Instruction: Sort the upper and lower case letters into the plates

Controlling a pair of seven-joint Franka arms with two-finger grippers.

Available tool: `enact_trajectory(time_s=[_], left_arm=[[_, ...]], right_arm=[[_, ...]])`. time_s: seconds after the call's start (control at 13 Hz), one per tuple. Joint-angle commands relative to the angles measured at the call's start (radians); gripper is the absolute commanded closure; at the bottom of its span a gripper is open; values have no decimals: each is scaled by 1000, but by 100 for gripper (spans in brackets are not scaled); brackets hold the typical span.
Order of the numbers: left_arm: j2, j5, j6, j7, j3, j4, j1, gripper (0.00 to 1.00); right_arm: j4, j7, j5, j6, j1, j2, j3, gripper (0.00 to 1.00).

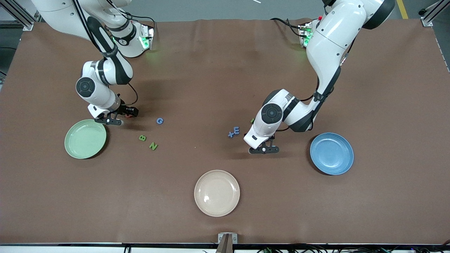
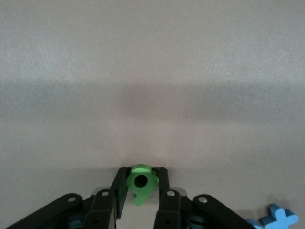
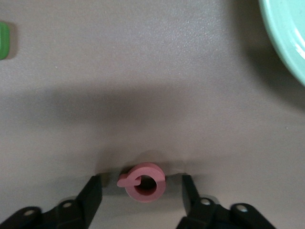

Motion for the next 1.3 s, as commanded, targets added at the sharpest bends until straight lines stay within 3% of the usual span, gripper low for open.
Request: enact_trajectory(time_s=[0.0, 0.31, 0.46, 0.61, 0.77, 0.84, 0.92, 1.0, 1.23], left_arm=[[-32, 42, -10, -15, 5, 8, 31, 99], [-155, 48, -212, 109, 4, 7, 148, 99], [-185, 48, -252, 203, 4, 4, 215, 98], [-186, 48, -268, 267, 4, -1, 296, 97], [-167, 50, -265, 279, 4, -1, 373, 95], [-147, 49, -260, 282, 4, 1, 401, 83], [-143, 48, -259, 282, 4, 1, 421, 60], [-136, 48, -257, 282, 4, 1, 433, 1], [-156, 47, -276, 254, -7, -9, 426, 0]], right_arm=[[-13, 19, 4, 22, 7, 5, -1, 38], [-10, 17, 4, 39, 2, 17, -1, 58], [-9, 17, 4, 36, 2, 16, -1, 71], [19, 0, 4, 9, -4, 2, -4, 74], [124, -26, -6, -193, -36, -45, -13, 75], [198, -100, -7, -331, -85, -53, -13, 75], [286, -209, -7, -443, -161, -47, -13, 75], [342, -316, -8, -485, -224, -44, -13, 75], [411, -492, -14, -457, -334, 18, -13, 75]])
